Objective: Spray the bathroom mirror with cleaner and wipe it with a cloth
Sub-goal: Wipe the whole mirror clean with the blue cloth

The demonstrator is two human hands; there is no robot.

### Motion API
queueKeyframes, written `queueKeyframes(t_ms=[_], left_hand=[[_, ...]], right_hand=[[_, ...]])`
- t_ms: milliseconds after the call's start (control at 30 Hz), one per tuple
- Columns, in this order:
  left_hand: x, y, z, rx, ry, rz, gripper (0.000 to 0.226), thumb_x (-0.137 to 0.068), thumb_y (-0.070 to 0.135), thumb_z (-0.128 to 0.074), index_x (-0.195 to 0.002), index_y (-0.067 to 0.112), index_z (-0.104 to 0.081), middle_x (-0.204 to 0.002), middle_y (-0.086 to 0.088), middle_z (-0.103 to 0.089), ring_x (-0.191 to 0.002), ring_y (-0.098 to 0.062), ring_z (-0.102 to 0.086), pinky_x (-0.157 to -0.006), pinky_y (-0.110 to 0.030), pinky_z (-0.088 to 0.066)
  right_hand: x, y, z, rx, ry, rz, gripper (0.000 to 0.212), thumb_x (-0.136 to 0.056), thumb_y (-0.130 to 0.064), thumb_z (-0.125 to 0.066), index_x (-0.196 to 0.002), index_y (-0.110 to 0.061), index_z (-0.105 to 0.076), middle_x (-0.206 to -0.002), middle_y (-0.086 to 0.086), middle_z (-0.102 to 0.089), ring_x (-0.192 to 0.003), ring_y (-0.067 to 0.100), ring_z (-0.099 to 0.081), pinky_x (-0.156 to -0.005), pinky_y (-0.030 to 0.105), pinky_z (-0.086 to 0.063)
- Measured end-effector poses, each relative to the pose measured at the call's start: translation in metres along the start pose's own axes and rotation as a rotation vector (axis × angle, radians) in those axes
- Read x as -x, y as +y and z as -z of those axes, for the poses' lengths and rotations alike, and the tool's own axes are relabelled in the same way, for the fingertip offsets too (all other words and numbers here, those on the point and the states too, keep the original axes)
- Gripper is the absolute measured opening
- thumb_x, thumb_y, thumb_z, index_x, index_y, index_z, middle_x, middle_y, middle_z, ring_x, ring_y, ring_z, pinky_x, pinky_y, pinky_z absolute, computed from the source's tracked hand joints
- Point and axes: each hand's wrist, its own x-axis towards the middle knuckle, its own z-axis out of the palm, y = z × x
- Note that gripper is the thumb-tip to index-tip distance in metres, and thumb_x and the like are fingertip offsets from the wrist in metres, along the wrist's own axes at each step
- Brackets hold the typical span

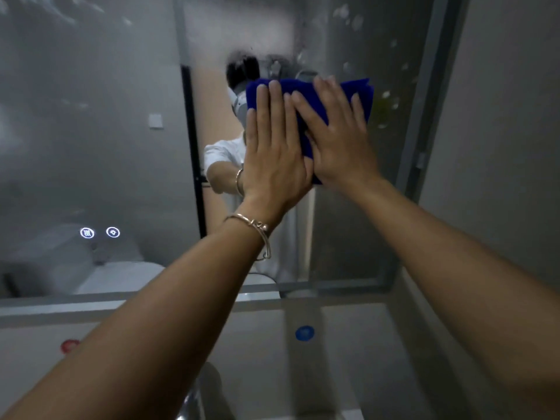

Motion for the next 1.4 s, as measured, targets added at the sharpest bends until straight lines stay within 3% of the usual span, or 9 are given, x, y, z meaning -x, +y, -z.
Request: queueKeyframes(t_ms=[200,467,767,867,1000,1067,1167,1300,1400], left_hand=[[0.068,0.002,-0.03,-0.012,-0.048,-0.177,0.066,-0.096,0.037,-0.026,-0.147,-0.001,-0.009,-0.154,-0.023,-0.01,-0.144,-0.034,-0.003,-0.118,-0.046,-0.007],[0.189,0.036,-0.068,0.013,-0.17,-0.2,0.081,-0.086,0.035,-0.037,-0.148,0.0,0.002,-0.155,-0.021,0.013,-0.144,-0.036,0.006,-0.118,-0.047,0.004],[0.241,0.054,-0.09,0.066,-0.235,-0.185,0.078,-0.083,0.031,-0.035,-0.147,-0.001,-0.004,-0.156,-0.021,0.008,-0.145,-0.036,0.003,-0.118,-0.048,-0.001],[0.23,0.053,-0.08,0.095,-0.255,-0.193,0.078,-0.082,0.028,-0.037,-0.147,-0.002,-0.006,-0.156,-0.02,0.007,-0.145,-0.036,0.001,-0.118,-0.047,-0.001],[0.145,0.051,-0.056,0.153,-0.147,-0.153,0.07,-0.089,0.031,-0.035,-0.147,-0.001,-0.013,-0.155,-0.022,-0.007,-0.145,-0.032,0.004,-0.118,-0.044,-0.002],[0.086,0.051,-0.041,0.147,-0.086,-0.123,0.068,-0.091,0.034,-0.031,-0.146,-0.003,-0.013,-0.153,-0.025,-0.014,-0.144,-0.031,0.003,-0.118,-0.043,-0.002],[0.011,0.051,-0.021,0.074,-0.041,-0.084,0.07,-0.092,0.036,-0.024,-0.147,-0.003,-0.006,-0.155,-0.025,-0.009,-0.144,-0.035,-0.002,-0.119,-0.045,-0.005],[-0.046,0.053,-0.001,0.026,-0.053,-0.044,0.073,-0.09,0.04,-0.012,-0.147,0.0,0.005,-0.156,-0.021,0.006,-0.145,-0.034,0.008,-0.119,-0.043,0.003],[-0.049,0.049,0.001,0.023,-0.027,-0.067,0.071,-0.091,0.041,-0.012,-0.148,0.001,0.005,-0.157,-0.021,0.005,-0.145,-0.033,0.006,-0.119,-0.042,0.002]], right_hand=[[0.084,-0.008,-0.046,0.083,0.105,-0.073,0.052,-0.099,-0.031,-0.033,-0.148,-0.021,-0.02,-0.153,0.015,-0.025,-0.142,0.027,-0.017,-0.116,0.044,-0.004],[0.211,-0.016,-0.083,0.123,0.038,-0.013,0.06,-0.102,-0.031,-0.031,-0.154,-0.021,-0.002,-0.154,0.015,-0.021,-0.146,0.028,-0.015,-0.117,0.049,-0.014],[0.259,-0.018,-0.099,0.12,0.006,-0.026,0.053,-0.105,-0.035,-0.022,-0.154,-0.022,-0.003,-0.147,0.013,-0.03,-0.148,0.023,-0.005,-0.116,0.046,-0.012],[0.249,-0.011,-0.092,0.067,-0.004,0.014,0.056,-0.104,-0.041,-0.022,-0.154,-0.025,-0.001,-0.145,0.012,-0.031,-0.148,0.02,-0.001,-0.116,0.044,-0.008],[0.173,0.012,-0.057,-0.057,0.045,0.039,0.072,-0.09,-0.035,-0.046,-0.152,-0.028,-0.011,-0.149,0.013,-0.023,-0.146,0.026,-0.005,-0.117,0.051,0.001],[0.116,0.03,-0.032,-0.099,0.092,0.041,0.06,-0.089,-0.026,-0.046,-0.146,-0.021,-0.027,-0.148,0.017,-0.023,-0.14,0.034,-0.016,-0.109,0.058,-0.003],[0.045,0.056,-0.001,0.015,0.195,0.054,0.05,-0.089,-0.024,-0.05,-0.139,-0.016,-0.043,-0.14,0.026,-0.042,-0.133,0.039,-0.03,-0.105,0.06,-0.018],[-0.009,0.065,0.024,0.277,0.257,-0.025,0.048,-0.089,-0.03,-0.049,-0.135,-0.017,-0.052,-0.131,0.016,-0.057,-0.121,0.037,-0.05,-0.104,0.053,-0.036],[-0.006,0.057,0.02,0.113,0.223,-0.082,0.053,-0.092,-0.029,-0.045,-0.144,-0.016,-0.042,-0.148,0.015,-0.041,-0.136,0.036,-0.036,-0.111,0.048,-0.024]])
